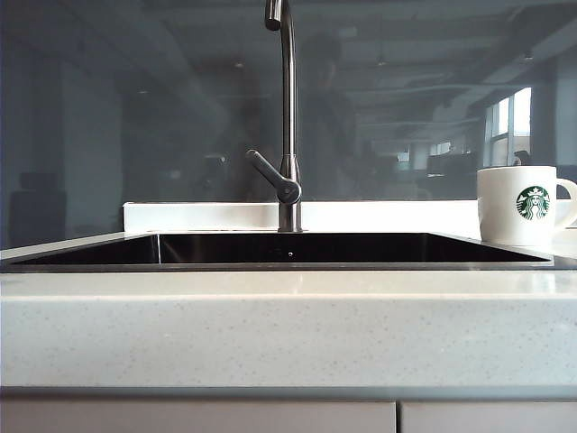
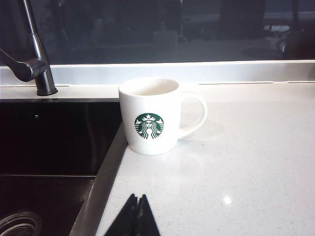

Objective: Pick up the mug next to the sink, go to the faucet to get some water, pour the water into the sink, and finally put the mug back to its place.

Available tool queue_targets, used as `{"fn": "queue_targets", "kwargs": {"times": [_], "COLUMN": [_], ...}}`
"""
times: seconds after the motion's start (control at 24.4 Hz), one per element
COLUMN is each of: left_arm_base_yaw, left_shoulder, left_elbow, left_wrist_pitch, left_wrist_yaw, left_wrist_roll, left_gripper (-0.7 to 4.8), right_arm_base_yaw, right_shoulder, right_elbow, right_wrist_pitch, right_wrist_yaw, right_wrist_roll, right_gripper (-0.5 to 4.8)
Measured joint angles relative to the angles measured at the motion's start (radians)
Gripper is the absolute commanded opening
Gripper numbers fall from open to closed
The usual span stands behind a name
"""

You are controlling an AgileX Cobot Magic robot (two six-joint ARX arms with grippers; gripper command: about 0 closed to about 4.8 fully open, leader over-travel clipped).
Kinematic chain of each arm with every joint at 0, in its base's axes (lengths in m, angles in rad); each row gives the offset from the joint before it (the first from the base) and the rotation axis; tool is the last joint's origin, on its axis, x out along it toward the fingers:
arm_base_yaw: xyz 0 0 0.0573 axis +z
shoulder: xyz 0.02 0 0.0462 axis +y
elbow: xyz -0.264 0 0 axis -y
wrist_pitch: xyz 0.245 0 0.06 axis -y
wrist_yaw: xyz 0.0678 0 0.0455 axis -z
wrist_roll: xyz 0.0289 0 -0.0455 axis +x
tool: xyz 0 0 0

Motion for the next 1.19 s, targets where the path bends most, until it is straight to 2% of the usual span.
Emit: {"fn": "queue_targets", "kwargs": {"times": [0.66, 0.78, 0.9, 1.07, 1.19], "left_arm_base_yaw": [0.0, 0.0, 0.0, 0.0, -0.001], "left_shoulder": [0.0, 0.0, 0.0, 0.0, 0.0], "left_elbow": [0.0, 0.0, 0.0, 0.0, 0.003], "left_wrist_pitch": [0.0, 0.0, 0.003, 0.073, 0.214], "left_wrist_yaw": [0.008, 0.028, 0.029, 0.132, 0.195], "left_wrist_roll": [-0.014, -0.037, -0.041, -0.137, -0.27], "left_gripper": [-0.05, -0.06, -0.05, -0.05, -0.05], "right_arm_base_yaw": [0.0, 0.0, 0.0, 0.0, 0.0], "right_shoulder": [0.0, 0.0, 0.0, 0.0, 0.0], "right_elbow": [0.0, 0.0, 0.0, 0.0, 0.0], "right_wrist_pitch": [0.002, 0.042, 0.064, 0.083, 0.084], "right_wrist_yaw": [-0.003, -0.004, -0.004, -0.003, -0.004], "right_wrist_roll": [0.003, 0.092, 0.111, 0.112, 0.131], "right_gripper": [-0.06, -0.06, -0.06, -0.06, -0.06]}}
